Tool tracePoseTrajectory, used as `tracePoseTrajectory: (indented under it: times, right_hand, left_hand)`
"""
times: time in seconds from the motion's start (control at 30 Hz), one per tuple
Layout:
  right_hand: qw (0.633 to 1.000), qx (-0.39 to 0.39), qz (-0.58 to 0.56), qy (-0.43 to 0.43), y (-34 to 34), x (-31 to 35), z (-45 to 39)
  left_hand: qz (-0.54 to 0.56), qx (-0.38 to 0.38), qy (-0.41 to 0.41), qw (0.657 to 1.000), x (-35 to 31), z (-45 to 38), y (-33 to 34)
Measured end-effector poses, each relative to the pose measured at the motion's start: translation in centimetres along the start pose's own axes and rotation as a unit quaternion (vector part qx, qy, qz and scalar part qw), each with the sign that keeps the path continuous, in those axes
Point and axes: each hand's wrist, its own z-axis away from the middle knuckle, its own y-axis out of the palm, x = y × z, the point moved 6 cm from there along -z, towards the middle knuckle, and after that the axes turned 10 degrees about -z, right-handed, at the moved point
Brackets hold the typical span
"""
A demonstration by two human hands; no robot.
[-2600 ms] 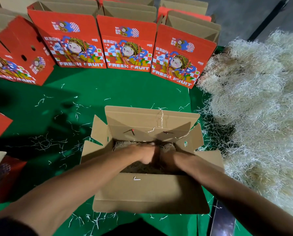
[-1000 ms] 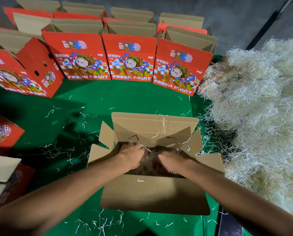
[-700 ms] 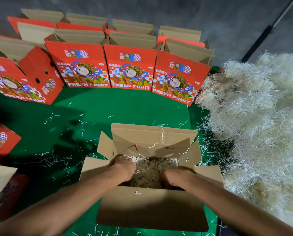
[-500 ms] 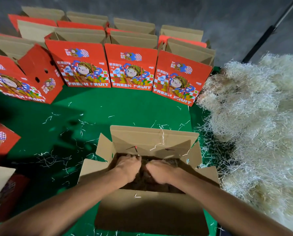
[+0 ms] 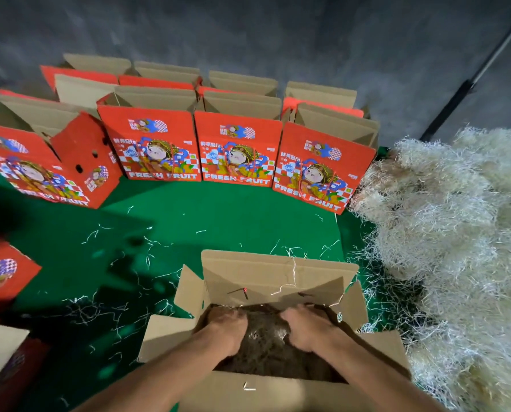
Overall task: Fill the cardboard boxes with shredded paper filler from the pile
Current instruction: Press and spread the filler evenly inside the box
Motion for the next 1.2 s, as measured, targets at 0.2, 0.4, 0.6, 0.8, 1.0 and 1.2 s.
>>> tracePoseTrajectory:
  times: [0.2, 0.4, 0.6, 0.8, 1.0, 1.2]
  right_hand:
    - [0.994, 0.109, -0.006, 0.018, 1.4, 0.4, 1.6]
    - [0.969, 0.233, 0.028, 0.077, 3.9, -0.3, 2.5]
    - [0.992, 0.101, -0.013, 0.077, 1.7, -1.2, 1.4]
    - [0.967, 0.210, 0.054, 0.133, 5.3, -2.3, 2.6]
    - [0.994, 0.056, 0.030, 0.092, 2.9, -1.7, 2.0]
    - [0.973, 0.176, 0.106, 0.100, 5.2, -1.9, 2.8]
  left_hand:
    - [0.000, -0.042, 0.046, 0.998, -0.7, 2.2, -3.2]
    - [0.014, 0.167, 0.046, 0.985, -0.5, 3.0, 0.8]
    - [0.100, 0.128, 0.061, 0.985, -1.1, 1.5, 1.2]
    - [-0.030, 0.204, 0.031, 0.978, -1.0, 0.7, 4.2]
    - [0.049, 0.035, 0.036, 0.998, -1.6, 0.9, 1.0]
    - [0.011, 0.172, 0.022, 0.985, -1.9, 1.4, 3.8]
